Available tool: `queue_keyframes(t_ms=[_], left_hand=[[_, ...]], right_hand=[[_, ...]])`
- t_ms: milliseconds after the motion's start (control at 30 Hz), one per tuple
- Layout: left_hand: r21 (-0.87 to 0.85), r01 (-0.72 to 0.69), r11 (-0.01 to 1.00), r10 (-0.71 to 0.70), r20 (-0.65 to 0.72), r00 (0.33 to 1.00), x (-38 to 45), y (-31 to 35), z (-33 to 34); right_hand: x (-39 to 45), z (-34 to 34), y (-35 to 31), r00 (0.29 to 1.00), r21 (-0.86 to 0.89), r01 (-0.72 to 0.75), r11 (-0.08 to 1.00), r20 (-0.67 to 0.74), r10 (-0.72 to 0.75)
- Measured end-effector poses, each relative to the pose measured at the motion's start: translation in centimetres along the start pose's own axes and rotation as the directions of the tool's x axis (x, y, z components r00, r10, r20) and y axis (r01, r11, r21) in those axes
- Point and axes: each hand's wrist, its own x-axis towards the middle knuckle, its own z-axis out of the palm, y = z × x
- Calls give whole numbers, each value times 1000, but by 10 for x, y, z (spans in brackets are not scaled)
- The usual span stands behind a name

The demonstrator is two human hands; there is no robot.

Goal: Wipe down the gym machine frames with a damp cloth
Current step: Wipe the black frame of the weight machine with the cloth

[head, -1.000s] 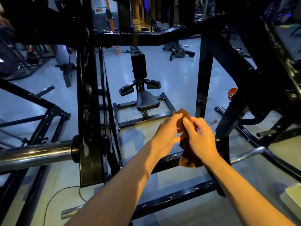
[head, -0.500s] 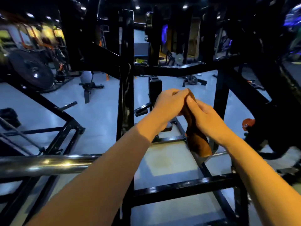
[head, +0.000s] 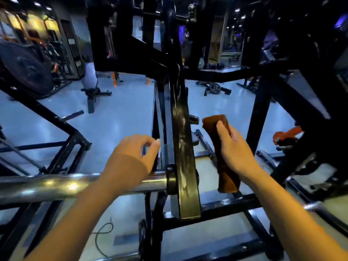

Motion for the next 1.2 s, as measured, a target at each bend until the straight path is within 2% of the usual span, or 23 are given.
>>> queue_keyframes(t_ms=[67,133,200,300,400,500,733,867,1033,1200], left_hand=[[196,15,981,-48,162,986,-12,-10,0],[371,-47,927,-59,270,961,-15,-11,-2],[468,-138,873,6,274,962,-20,-13,1],[552,-318,771,224,232,946,-27,-13,4],[521,-307,797,213,233,949,-28,-19,8],[533,-302,790,226,205,952,-26,-18,12],[533,-316,785,250,195,949,-30,-19,13],[547,-346,762,292,186,938,-31,-23,13],[514,-341,787,296,169,940,-32,-24,16],[508,-315,802,282,143,949,-32,-27,16]], right_hand=[[-13,14,-3,999,-38,-46,998,-22,45],[-28,26,-5,994,-73,-88,993,-73,83],[-48,33,-7,987,-73,-92,993,-136,81],[-85,39,-8,966,-90,-33,995,-258,9],[-116,47,-14,938,-156,33,987,-336,-85],[-135,56,-16,911,-316,45,948,-377,-169],[-158,76,-25,867,-406,5,914,-453,-206],[-181,103,-14,880,-541,61,838,-367,-301],[-153,104,-10,856,-478,-34,878,-467,-221],[-171,105,-3,873,-576,110,810,-333,-355]])
